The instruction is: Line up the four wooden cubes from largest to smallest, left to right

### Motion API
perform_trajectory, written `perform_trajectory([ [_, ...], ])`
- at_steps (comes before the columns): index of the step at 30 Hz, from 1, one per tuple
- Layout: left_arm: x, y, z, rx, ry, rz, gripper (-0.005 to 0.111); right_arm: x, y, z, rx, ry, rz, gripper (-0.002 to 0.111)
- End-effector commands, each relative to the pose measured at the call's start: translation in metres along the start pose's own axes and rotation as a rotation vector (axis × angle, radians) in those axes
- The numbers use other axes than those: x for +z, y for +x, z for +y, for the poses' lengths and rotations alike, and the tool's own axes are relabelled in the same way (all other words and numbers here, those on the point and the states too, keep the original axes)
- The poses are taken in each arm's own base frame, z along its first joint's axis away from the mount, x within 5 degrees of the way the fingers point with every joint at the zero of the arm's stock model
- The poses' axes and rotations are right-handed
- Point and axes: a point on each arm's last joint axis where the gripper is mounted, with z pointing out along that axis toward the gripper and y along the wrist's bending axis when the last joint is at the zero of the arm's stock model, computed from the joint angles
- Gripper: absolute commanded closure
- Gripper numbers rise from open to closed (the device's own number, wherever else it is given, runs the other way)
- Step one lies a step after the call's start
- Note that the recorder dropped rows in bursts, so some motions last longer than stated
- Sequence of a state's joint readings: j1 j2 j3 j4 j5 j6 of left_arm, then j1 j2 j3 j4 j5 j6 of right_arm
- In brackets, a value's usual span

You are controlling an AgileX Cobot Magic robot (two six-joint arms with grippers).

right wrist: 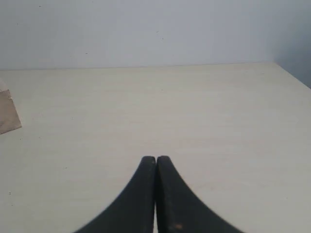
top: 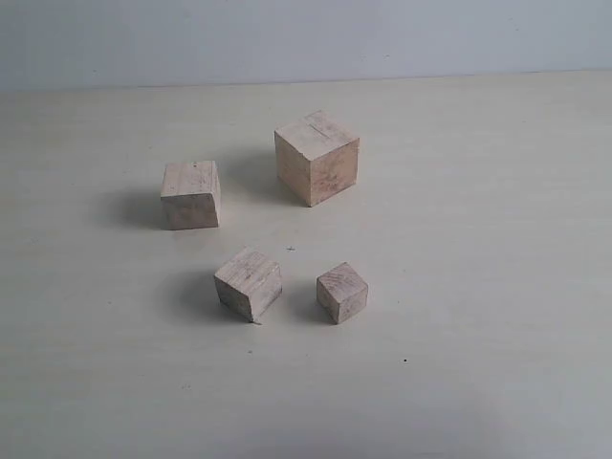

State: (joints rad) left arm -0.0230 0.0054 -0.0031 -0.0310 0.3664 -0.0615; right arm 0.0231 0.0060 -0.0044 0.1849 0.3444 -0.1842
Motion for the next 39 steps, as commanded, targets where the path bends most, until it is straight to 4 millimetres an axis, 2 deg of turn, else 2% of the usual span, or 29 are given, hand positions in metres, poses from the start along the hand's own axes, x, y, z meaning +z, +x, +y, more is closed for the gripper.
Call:
perform_trajectory([
  [1, 0.000, 0.000, 0.000, -0.005, 0.002, -0.014, 0.107, 0.000, 0.001, 0.000, 0.004, 0.006, -0.004, 0.108],
  [28, 0.000, 0.000, 0.000, -0.005, 0.002, -0.014, 0.107, 0.000, 0.001, -0.001, 0.000, 0.009, -0.007, 0.108],
  [34, 0.000, 0.000, 0.000, -0.005, 0.002, -0.014, 0.107, -0.001, -0.012, -0.001, 0.081, 0.010, -0.145, 0.108],
  [39, 0.000, 0.000, 0.000, -0.005, 0.002, -0.014, 0.107, -0.001, -0.013, -0.001, 0.124, 0.001, -0.157, 0.108],
])
